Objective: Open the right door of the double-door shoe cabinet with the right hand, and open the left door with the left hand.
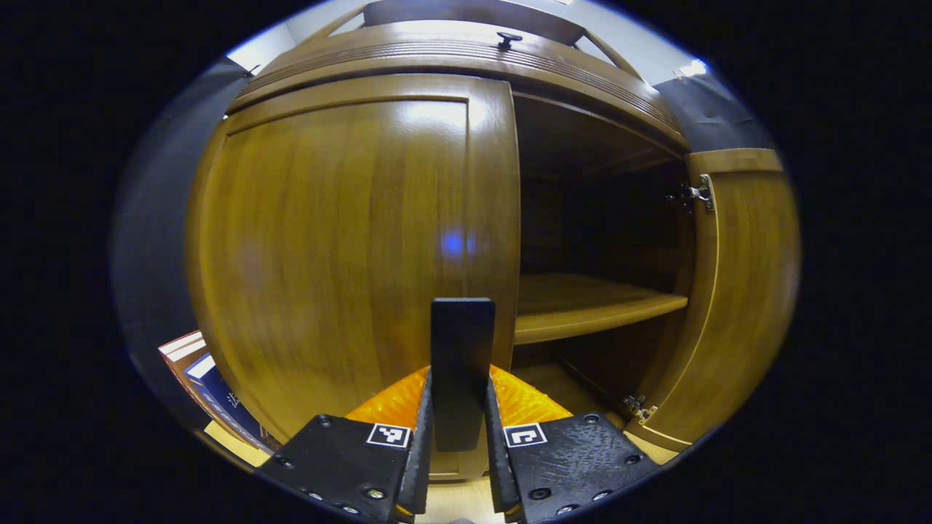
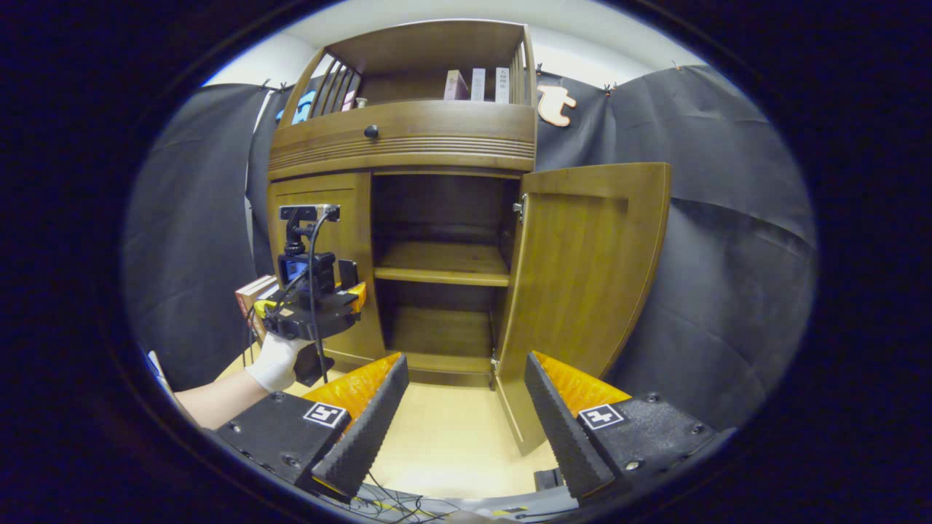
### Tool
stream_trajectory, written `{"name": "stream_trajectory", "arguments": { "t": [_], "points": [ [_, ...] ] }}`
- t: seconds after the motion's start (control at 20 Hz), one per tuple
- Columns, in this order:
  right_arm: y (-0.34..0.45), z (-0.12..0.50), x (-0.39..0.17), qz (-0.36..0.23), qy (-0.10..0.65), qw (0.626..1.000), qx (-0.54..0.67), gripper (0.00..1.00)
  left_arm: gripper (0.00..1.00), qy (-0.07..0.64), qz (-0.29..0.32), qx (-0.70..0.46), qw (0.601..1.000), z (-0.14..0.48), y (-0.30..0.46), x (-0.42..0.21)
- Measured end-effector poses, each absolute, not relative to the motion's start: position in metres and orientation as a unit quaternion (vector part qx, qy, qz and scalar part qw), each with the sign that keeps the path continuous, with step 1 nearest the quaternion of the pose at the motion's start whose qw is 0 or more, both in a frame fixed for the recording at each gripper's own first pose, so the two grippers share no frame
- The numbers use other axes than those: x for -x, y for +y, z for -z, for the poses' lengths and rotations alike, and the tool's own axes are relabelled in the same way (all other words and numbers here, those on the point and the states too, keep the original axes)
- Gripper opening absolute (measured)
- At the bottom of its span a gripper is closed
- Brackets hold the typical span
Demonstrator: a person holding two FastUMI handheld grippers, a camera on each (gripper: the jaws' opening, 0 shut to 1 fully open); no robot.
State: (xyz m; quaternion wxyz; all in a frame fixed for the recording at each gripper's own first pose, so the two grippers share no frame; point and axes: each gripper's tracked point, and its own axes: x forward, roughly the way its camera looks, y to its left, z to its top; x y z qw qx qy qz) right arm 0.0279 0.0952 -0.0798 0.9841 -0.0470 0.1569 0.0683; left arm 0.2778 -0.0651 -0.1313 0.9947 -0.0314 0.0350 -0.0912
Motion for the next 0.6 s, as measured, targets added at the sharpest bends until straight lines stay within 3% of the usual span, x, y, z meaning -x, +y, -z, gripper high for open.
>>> {"name": "stream_trajectory", "arguments": {
  "t": [0.2, 0.25, 0.4, 0.6],
  "points": [
    [0.092, 0.079, -0.027, -0.065, 0.156, 0.985, 0.040, 1.00, 0.35, 0.032, 0.088, 0.032, 0.995, 0.129, -0.061, -0.272],
    [0.092, 0.078, -0.026, -0.065, 0.156, 0.985, 0.038, 1.00, 0.26, 0.034, 0.089, 0.038, 0.995, 0.130, -0.061, -0.271],
    [0.092, 0.079, -0.025, -0.065, 0.155, 0.985, 0.037, 1.00, 0.20, 0.035, 0.092, 0.035, 0.995, 0.131, -0.059, -0.263],
    [0.094, 0.078, -0.021, -0.068, 0.150, 0.985, 0.046, 1.00, 0.20, 0.027, 0.110, 0.031, 0.993, 0.131, -0.055, -0.239]
  ]
}}
